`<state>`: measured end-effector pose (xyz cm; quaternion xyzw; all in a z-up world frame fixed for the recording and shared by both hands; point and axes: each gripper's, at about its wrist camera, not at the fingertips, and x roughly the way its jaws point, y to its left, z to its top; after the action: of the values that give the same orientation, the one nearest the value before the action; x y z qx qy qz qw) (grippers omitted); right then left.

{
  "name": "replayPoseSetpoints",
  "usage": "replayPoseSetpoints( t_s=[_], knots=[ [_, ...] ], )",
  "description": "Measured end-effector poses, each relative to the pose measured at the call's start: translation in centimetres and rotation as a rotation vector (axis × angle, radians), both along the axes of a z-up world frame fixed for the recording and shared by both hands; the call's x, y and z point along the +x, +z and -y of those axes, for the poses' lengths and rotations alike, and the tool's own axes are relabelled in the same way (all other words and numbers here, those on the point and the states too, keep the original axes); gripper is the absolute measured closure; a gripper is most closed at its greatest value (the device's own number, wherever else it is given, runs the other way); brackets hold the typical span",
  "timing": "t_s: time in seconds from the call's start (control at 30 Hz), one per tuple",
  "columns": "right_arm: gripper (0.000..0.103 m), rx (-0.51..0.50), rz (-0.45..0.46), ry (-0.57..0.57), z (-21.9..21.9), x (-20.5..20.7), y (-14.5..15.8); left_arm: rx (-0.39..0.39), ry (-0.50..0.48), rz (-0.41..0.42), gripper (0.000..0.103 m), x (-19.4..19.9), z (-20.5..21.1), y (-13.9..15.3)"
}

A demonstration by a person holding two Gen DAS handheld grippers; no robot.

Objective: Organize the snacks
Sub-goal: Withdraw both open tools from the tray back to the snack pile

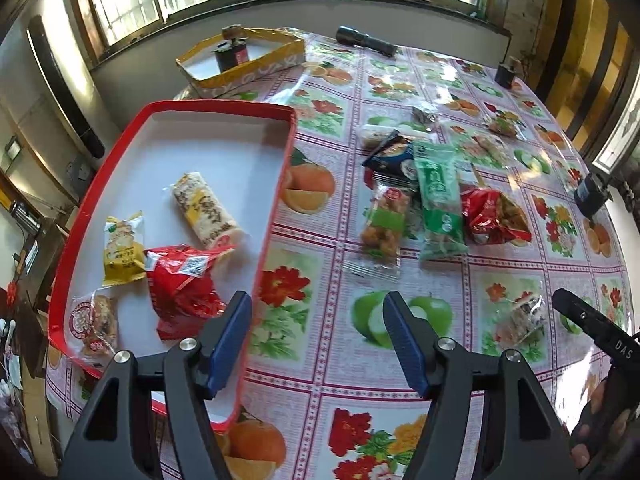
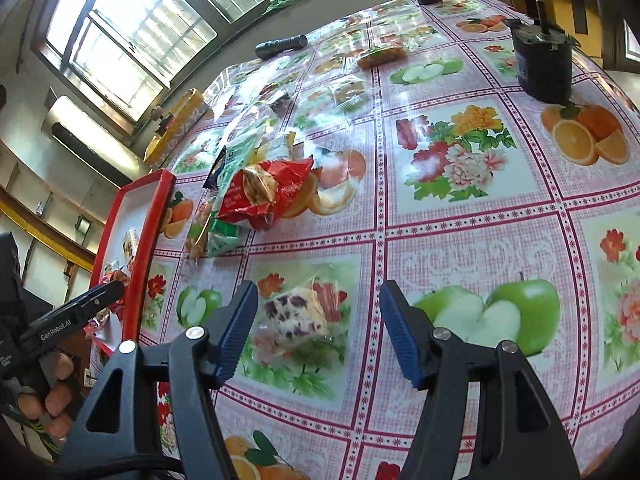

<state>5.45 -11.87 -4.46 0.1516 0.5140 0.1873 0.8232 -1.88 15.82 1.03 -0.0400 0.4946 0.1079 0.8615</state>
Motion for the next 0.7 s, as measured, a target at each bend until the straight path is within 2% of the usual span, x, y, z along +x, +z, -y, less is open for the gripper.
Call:
replayPoseSetpoints(
  t_s=[0.13,0.33,0.53,0.6,0.7],
  knots=[
    [0.036,-0.056,0.031,0.04,-1.1,-0.7,0.3,-0.009,-0.018,-0.008,0.035,0.2,0.7,-0.2],
    [0.029,-0.19,0.09,0.135,-3.8,-1.7,0.4,-0.059,-0.027,-0.022,0.035,2.7,0.3,-1.0],
    [0.028,-0.175,0.115,0.16,-3.5,-1.7,1.1,-0.058,-0.043,-0.084,0.035,6.5,0.3,-3.2],
    [0.028,-0.162,0.137,0.223,-3.5,-1.6,1.6,-0.055,-0.065,-0.117,0.035,7.7,0.8,-4.2],
    [0.028,-0.169,0.194,0.4,-3.8,-1.1,2.5,-0.04,-0.097,-0.135,0.035,8.6,1.6,-5.2]
  ],
)
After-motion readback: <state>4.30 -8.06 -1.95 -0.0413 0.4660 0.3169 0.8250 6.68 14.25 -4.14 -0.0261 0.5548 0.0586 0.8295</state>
